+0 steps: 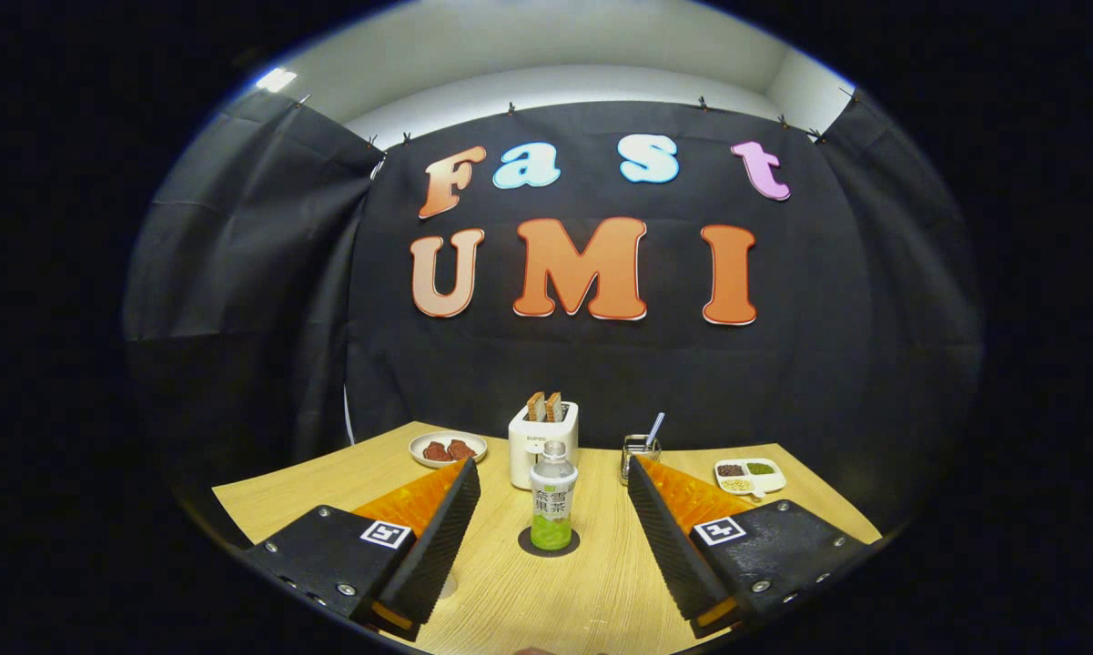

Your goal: Take the bottle from table, then pour the juice into the cup, finally place the bottle on the coaster

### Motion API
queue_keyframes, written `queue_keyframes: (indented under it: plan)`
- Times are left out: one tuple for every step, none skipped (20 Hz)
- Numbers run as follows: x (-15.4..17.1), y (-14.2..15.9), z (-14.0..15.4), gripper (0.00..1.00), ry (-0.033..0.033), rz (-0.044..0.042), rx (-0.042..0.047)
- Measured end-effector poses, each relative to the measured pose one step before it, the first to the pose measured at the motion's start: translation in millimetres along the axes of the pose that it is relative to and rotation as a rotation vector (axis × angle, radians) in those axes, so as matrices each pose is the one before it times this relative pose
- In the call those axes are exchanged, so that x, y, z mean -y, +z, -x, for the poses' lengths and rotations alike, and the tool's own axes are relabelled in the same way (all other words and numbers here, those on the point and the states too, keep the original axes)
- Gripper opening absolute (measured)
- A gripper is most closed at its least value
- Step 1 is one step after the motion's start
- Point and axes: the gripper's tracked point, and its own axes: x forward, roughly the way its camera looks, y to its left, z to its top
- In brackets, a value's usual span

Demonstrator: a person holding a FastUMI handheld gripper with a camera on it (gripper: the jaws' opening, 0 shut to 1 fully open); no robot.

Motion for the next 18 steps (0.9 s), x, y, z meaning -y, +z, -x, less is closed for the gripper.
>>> queue_keyframes:
  plan:
    - [-0.3, 8.64, 11.26, 0.97, -0.00357, -0.00609, 0.01739]
    - [0.89, 5.18, 9.09, 0.97, -0.00425, -0.00653, 0.01324]
    - [4.85, 5.91, 8.6, 0.97, -0.01355, 0.002, 0.01521]
    - [8.51, 4.4, 6.09, 0.97, -0.01976, 0.00438, 0.01227]
    - [-0.26, 0.83, 6.13, 0.97, -0.01545, 0.01032, 0.01284]
    - [6.22, -0.5, 4.92, 0.97, -0.0167, 0.00242, 0.00211]
    - [4.85, -3.21, 3.97, 0.97, -0.00652, -0.00453, -0.00308]
    - [0.57, -2.45, 5.85, 0.97, -0.00004, -0.01118, -0.00658]
    - [1.14, -3.61, 5.28, 0.97, 0.00483, -0.00476, -0.0061]
    - [2.38, -2.51, 4.44, 0.97, 0.00121, 0.00053, -0.00192]
    - [5.43, -2.9, 3.03, 0.97, -0.01079, 0.00622, -0.00412]
    - [6.16, -0.02, 2.71, 0.97, -0.01442, 0.00824, 0.00745]
    - [4.99, 2.98, 3.0, 0.97, -0.01698, 0.01012, 0.01532]
    - [2.48, 3.75, 2.89, 0.97, -0.01112, 0.00441, 0.01877]
    - [1.15, 2.6, 1.91, 0.97, -0.00658, 0.00077, 0.01402]
    - [0.59, 0.84, 0.71, 0.97, -0.00689, -0.00457, 0.00946]
    - [1.06, 0.67, 0.9, 0.97, -0.00176, -0.0038, 0.00503]
    - [0.2, -0.44, 2.62, 0.97, -0.00103, -0.00307, 0.00166]
